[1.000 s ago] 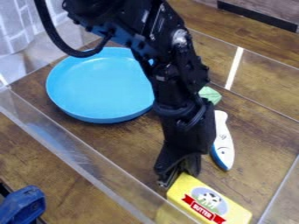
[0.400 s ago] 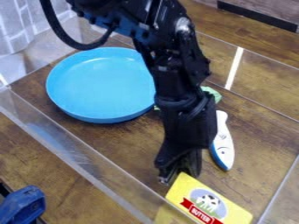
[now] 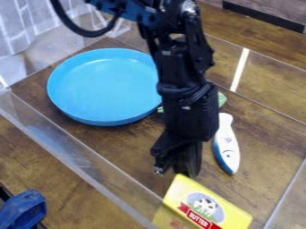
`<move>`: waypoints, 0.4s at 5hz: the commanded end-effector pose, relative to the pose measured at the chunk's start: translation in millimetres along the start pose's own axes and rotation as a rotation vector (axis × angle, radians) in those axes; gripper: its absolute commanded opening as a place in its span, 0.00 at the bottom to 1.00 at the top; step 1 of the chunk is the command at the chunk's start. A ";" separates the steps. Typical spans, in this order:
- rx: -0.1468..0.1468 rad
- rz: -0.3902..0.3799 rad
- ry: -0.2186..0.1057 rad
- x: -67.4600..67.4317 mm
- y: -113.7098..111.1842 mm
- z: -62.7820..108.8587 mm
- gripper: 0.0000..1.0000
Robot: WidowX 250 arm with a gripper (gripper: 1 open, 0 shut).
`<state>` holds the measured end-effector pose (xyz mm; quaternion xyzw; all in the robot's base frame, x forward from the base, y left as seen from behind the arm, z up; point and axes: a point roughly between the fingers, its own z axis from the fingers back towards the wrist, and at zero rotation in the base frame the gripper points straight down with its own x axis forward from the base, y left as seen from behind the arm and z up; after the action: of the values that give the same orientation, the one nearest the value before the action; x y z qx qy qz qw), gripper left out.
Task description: Put the yellow brick in the blue tray
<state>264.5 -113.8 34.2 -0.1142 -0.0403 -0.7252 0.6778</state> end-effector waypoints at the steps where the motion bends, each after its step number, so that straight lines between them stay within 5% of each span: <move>1: -0.044 -0.059 0.022 -2.5 0.1 5.9 0.00; 2: -0.048 -0.017 0.027 10.2 3.1 21.8 0.00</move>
<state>265.1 -113.4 44.3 -0.1319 0.0034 -0.7243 0.6768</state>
